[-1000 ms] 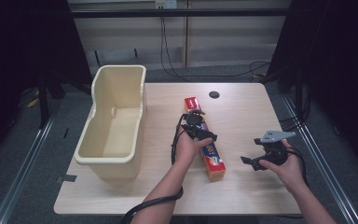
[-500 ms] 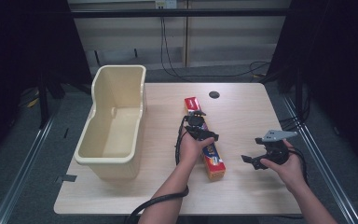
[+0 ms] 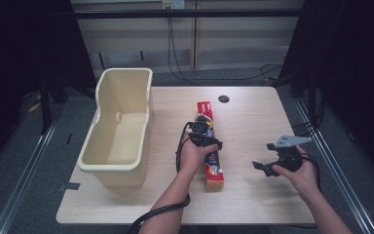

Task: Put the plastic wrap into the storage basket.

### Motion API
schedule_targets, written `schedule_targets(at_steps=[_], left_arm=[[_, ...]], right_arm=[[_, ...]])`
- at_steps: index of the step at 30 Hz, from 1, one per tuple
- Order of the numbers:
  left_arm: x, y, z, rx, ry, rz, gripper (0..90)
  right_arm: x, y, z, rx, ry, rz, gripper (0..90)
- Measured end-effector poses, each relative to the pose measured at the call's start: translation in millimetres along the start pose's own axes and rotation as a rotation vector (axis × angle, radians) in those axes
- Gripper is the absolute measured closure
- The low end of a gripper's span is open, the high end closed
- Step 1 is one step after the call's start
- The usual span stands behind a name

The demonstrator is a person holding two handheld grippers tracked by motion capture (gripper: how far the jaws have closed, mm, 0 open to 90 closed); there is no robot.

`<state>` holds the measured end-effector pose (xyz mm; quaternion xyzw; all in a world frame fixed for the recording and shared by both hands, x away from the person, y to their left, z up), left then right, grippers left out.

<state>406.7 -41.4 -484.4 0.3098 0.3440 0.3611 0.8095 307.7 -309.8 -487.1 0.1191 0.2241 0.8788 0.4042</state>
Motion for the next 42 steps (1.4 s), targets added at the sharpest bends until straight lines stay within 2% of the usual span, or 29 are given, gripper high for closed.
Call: schedule_targets(at_steps=[5, 7, 11, 16, 20, 21, 22, 24, 26, 27, 34, 35, 39, 41, 42], left_arm=[[4.5, 12.5, -0.6, 0.054, -0.020, 0.019, 26.6], [9.4, 18.3, -1.7, 0.057, -0.036, 0.024, 30.7], [14.5, 26.7, -5.3, 0.075, -0.027, 0.037, 35.5], [15.6, 34.3, -10.6, 0.117, -0.069, 0.037, 36.7], [15.4, 37.0, -12.9, 0.120, -0.064, 0.042, 35.4], [15.3, 36.3, -13.0, 0.113, -0.067, 0.044, 34.4], [14.7, 34.9, -10.6, 0.082, -0.081, 0.050, 33.2], [13.7, 32.8, -6.3, 0.072, -0.090, 0.065, 28.6], [13.5, 31.0, -3.7, 0.080, -0.084, 0.063, 26.6], [13.0, 27.4, -0.3, 0.075, -0.084, 0.066, 22.3], [13.1, 9.1, 9.2, 0.091, -0.090, 0.091, 20.1], [12.8, 6.2, 9.8, 0.078, -0.082, 0.094, 19.5], [14.0, -2.0, 10.7, 0.079, -0.092, 0.112, 16.7], [14.8, -3.6, 10.9, 0.094, -0.087, 0.116, 16.8], [14.8, -4.9, 11.3, 0.083, -0.082, 0.120, 16.8]], right_arm=[[1.7, -0.6, 0.5, 0.003, 0.004, 0.001, 3.7], [1.9, -1.6, 0.4, 0.001, 0.010, 0.002, 3.7], [2.4, -2.2, 0.3, 0.001, 0.010, 0.006, 3.7], [3.6, -3.5, 0.1, 0.005, 0.008, 0.006, 3.7], [4.1, -3.4, 0.9, 0.007, 0.013, 0.008, 3.7], [4.3, -3.4, 1.5, 0.004, 0.011, 0.004, 3.7], [4.4, -3.6, 1.7, 0.003, 0.011, 0.004, 3.7], [4.3, -4.2, 1.6, 0.003, 0.014, 0.007, 3.7], [4.3, -4.4, 1.4, 0.004, 0.016, 0.009, 3.8], [4.1, -4.9, 1.2, 0.005, 0.015, 0.012, 3.7], [1.9, -3.9, 0.9, 0.000, 0.005, 0.006, 3.7], [1.7, -3.7, 1.0, 0.001, 0.003, 0.005, 3.7], [0.7, -3.9, 1.1, -0.001, 0.008, 0.007, 3.7], [0.3, -3.4, 1.3, -0.005, 0.006, 0.003, 3.8], [0.3, -2.9, 1.3, -0.005, 0.005, -0.004, 3.8]])
Point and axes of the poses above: each handheld gripper's, and its own axes: y roughly backward along the jaws, z roughly out of its top, x roughly to its left, the point moved 2 cm from there along -y, roughly forward along the jaws, and after that the axes turned 9 degrees about -x, right-handed, at the moved point
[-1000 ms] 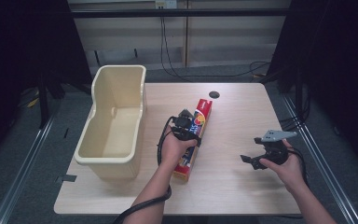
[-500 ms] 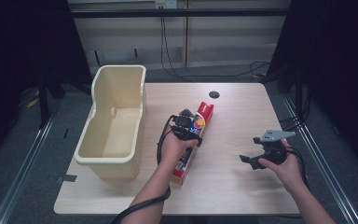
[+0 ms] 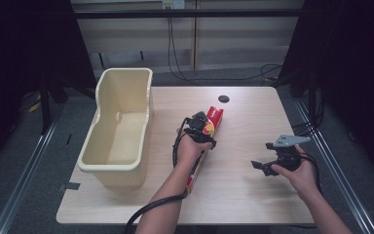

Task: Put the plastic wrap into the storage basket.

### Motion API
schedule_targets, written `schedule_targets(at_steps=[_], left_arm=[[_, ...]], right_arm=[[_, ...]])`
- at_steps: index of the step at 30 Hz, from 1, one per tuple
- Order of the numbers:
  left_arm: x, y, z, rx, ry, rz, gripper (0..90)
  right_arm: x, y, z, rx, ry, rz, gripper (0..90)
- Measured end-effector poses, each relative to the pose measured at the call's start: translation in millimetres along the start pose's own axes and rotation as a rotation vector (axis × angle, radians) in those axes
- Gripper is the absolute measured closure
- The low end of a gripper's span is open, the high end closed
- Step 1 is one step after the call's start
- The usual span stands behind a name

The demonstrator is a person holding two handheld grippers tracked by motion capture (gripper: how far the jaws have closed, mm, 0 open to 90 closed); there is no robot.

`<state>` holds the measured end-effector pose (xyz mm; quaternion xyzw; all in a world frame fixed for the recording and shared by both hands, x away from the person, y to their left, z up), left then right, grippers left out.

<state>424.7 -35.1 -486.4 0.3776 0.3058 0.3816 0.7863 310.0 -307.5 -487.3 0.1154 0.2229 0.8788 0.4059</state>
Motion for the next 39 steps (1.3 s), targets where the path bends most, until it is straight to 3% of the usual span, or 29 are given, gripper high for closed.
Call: schedule_targets(at_steps=[2, 5, 8, 12, 13, 15, 19, 21, 25, 28, 30, 31, 36, 38, 39], left_arm=[[0.0, 0.6, 0.2, 0.016, -0.001, 0.004, 17.4], [-1.8, -1.0, 1.7, -0.018, -0.003, 0.016, 19.7], [-1.8, -0.3, 2.2, -0.020, -0.013, 0.028, 22.6], [-1.3, -1.5, 2.4, -0.020, 0.003, 0.031, 25.1], [-1.9, -2.0, 2.0, -0.026, 0.013, 0.014, 26.5], [-2.2, -1.2, 1.8, -0.015, 0.031, 0.003, 33.2], [-3.8, -1.1, 2.9, -0.018, 0.041, 0.015, 34.7], [-5.2, 0.5, 3.7, -0.002, 0.020, 0.032, 36.1], [-5.4, 3.7, 6.1, 0.014, 0.026, 0.045, 39.7], [-5.6, 7.2, 7.6, 0.066, 0.022, 0.044, 40.2], [-7.6, 9.2, 8.4, 0.065, 0.027, 0.042, 40.4], [-7.7, 11.7, 8.8, 0.086, 0.017, 0.043, 40.4], [-10.6, 23.0, 14.2, 0.081, 0.012, 0.036, 40.5], [-11.4, 29.2, 17.6, 0.080, -0.009, 0.027, 40.5], [-12.5, 36.6, 21.0, 0.097, -0.011, 0.025, 40.5]], right_arm=[[-0.2, 0.2, 0.1, 0.000, -0.001, 0.002, 3.8], [-0.3, 0.4, 0.0, -0.002, -0.002, 0.006, 3.8], [0.0, 0.6, -0.1, 0.002, -0.001, 0.003, 3.8], [0.1, 0.7, 0.1, -0.001, -0.003, 0.004, 3.8], [0.1, 0.7, 0.1, -0.002, -0.003, 0.006, 3.8], [-0.1, 0.7, 0.2, -0.002, -0.002, 0.006, 3.8], [0.2, 0.4, 0.1, 0.001, 0.001, 0.010, 3.8], [0.4, 0.6, 0.3, 0.001, -0.002, 0.013, 3.8], [0.3, 0.8, 0.6, -0.006, -0.005, 0.011, 3.8], [-0.2, 0.8, 0.7, -0.005, -0.001, 0.013, 3.8], [-0.2, 0.9, 0.9, -0.007, -0.002, 0.014, 3.8], [-0.2, 1.0, 0.9, -0.007, -0.002, 0.017, 3.8], [-0.2, 1.2, 0.9, -0.005, -0.004, 0.015, 3.6], [-0.3, 1.6, 1.1, -0.007, -0.001, 0.009, 3.6], [-0.3, 1.8, 1.2, -0.008, -0.001, 0.008, 3.5]])
Point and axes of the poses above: each handheld gripper's, and its own axes: y roughly backward along the jaws, z roughly out of its top, x roughly to its left, the point moved 2 cm from there along -y, roughly forward along the jaws, and after that the axes turned 9 degrees about -x, right-handed, at the moved point
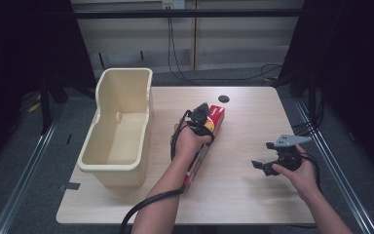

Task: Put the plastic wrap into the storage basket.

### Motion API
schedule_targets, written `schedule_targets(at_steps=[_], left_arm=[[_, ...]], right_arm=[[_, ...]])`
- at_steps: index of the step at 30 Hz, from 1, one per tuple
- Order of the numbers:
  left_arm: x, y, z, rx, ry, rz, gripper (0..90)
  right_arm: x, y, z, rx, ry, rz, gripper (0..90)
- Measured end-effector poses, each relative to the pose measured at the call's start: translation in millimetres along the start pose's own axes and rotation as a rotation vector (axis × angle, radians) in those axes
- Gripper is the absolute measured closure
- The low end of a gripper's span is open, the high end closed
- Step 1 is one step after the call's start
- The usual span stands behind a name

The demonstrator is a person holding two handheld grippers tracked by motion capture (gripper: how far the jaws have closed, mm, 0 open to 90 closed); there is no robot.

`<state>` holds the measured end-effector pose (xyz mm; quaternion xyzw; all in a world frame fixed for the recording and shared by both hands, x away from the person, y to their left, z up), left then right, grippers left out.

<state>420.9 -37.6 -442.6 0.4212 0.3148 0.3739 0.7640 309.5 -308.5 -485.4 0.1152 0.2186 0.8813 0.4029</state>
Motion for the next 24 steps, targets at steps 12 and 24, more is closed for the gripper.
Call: schedule_targets(at_steps=[12, 24], left_arm=[[1.1, 34.4, 9.9, 0.018, 0.033, -0.067, 40.5], [16.6, 68.0, 16.3, 0.024, 0.064, -0.023, 40.5]], right_arm=[[1.1, -0.9, -0.1, 0.003, -0.002, 0.006, 3.1], [1.2, -1.6, -0.5, 0.005, 0.004, 0.010, 3.0]])
Point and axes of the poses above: each handheld gripper's, and its own axes: y roughly backward along the jaws, z roughly out of its top, x roughly to its left, the point moved 2 cm from there along -y, roughly forward along the jaws, and after that the axes turned 9 degrees about -x, right-handed, at the moved point
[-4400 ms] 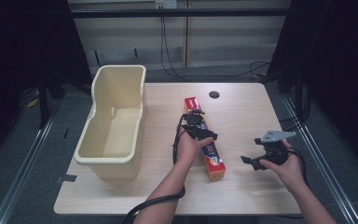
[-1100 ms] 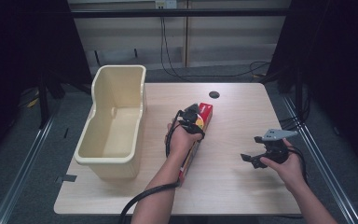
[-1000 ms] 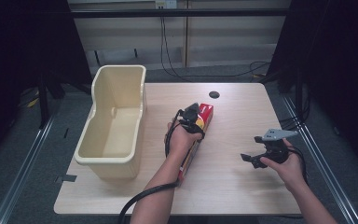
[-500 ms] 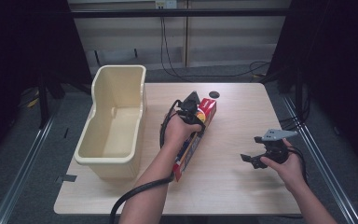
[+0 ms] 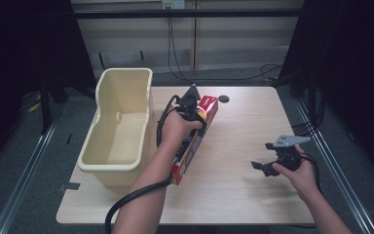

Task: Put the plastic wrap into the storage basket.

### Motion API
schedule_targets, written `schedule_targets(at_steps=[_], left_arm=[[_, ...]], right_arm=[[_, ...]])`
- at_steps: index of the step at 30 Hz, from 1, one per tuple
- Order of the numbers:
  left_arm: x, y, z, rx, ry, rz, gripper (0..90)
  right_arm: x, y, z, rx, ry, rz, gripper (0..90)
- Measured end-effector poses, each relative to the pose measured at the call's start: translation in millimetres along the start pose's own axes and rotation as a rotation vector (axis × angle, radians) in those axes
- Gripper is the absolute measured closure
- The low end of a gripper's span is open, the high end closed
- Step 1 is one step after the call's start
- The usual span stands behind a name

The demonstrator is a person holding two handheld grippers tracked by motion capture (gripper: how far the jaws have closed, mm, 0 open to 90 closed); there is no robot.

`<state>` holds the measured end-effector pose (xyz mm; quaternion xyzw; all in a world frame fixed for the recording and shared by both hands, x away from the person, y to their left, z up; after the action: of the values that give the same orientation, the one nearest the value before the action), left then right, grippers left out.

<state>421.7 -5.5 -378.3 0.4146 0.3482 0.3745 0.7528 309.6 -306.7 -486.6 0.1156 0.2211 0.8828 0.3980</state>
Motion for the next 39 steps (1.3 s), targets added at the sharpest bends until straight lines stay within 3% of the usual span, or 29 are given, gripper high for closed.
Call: schedule_targets(at_steps=[5, 9, 10, 11, 26, 39], left_arm=[[2.3, 12.5, 2.9, 0.005, -0.008, 0.028, 40.5], [4.2, 21.1, 5.3, 0.011, -0.015, 0.020, 40.5], [3.4, 22.5, 5.5, 0.007, 0.003, 0.023, 40.5], [4.5, 25.6, 6.6, 0.008, -0.013, 0.023, 40.5], [2.9, 59.2, 18.5, -0.005, 0.019, 0.026, 40.5], [7.4, 77.5, 22.4, 0.004, 0.030, 0.036, 40.6]], right_arm=[[-0.3, 0.5, 0.3, 0.000, -0.005, -0.003, 3.0], [-0.2, 0.5, 0.3, 0.002, -0.004, -0.001, 3.0], [-0.2, 0.4, 0.3, 0.001, -0.003, 0.001, 3.0], [-0.1, 0.4, 0.3, 0.002, -0.003, 0.001, 3.0], [-0.1, 1.3, 0.8, -0.001, -0.002, -0.004, 3.0], [-0.1, 1.2, 0.7, 0.000, -0.001, -0.003, 3.0]])
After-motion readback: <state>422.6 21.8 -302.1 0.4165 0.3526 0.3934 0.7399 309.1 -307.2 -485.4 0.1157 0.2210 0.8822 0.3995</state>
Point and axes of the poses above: each handheld gripper's, and its own axes: y roughly backward along the jaws, z roughly out of its top, x roughly to its left, the point moved 2 cm from there along -y, roughly forward along the jaws, and after that the axes turned 9 degrees about -x, right-handed, at the moved point
